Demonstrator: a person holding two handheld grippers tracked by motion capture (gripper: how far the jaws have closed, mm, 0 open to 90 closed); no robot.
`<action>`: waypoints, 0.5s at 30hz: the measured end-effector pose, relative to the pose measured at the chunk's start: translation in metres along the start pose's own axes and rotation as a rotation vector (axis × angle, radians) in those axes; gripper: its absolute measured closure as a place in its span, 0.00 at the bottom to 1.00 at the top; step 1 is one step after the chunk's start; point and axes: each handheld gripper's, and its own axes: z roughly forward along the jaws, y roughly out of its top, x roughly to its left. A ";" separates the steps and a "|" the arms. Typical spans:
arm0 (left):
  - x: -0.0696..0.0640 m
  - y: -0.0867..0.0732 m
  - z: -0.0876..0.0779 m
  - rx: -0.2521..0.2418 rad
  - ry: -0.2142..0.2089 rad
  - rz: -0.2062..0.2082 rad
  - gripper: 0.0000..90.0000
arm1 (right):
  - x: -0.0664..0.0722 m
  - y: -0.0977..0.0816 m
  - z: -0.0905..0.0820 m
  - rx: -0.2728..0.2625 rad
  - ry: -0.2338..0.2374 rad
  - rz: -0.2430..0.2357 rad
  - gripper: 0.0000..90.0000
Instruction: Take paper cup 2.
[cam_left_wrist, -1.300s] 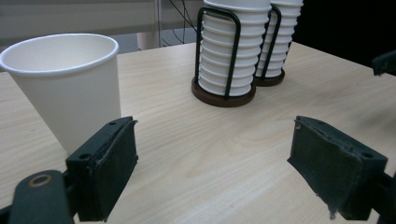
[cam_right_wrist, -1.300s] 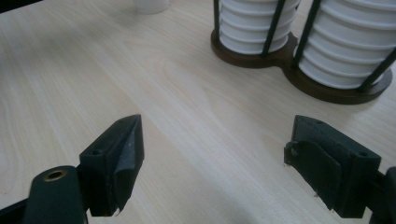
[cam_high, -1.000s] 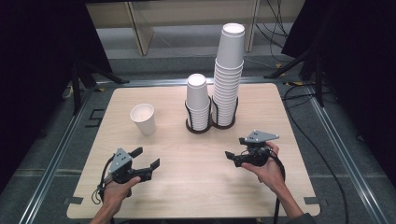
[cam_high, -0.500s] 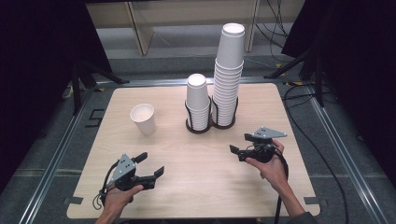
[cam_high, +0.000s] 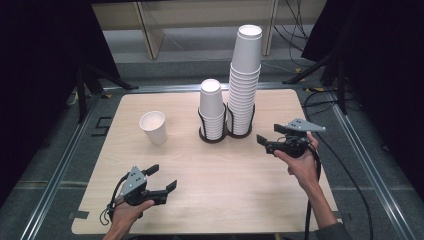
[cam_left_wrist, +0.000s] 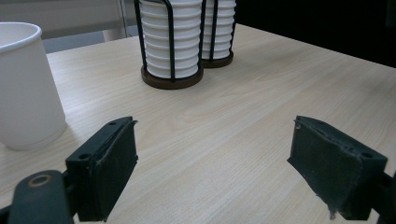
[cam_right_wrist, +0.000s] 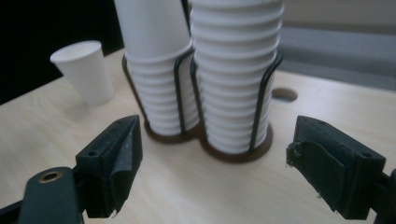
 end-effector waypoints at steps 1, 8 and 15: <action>0.000 0.000 0.001 -0.003 0.002 -0.006 0.16 | -0.001 0.005 -0.001 -0.014 0.002 0.002 0.19; 0.001 0.000 0.001 0.002 0.005 0.003 0.16 | -0.005 0.042 0.000 -0.079 -0.001 -0.014 0.18; 0.002 -0.001 0.002 0.006 0.006 0.010 0.16 | -0.006 0.077 0.006 -0.126 0.019 0.009 0.18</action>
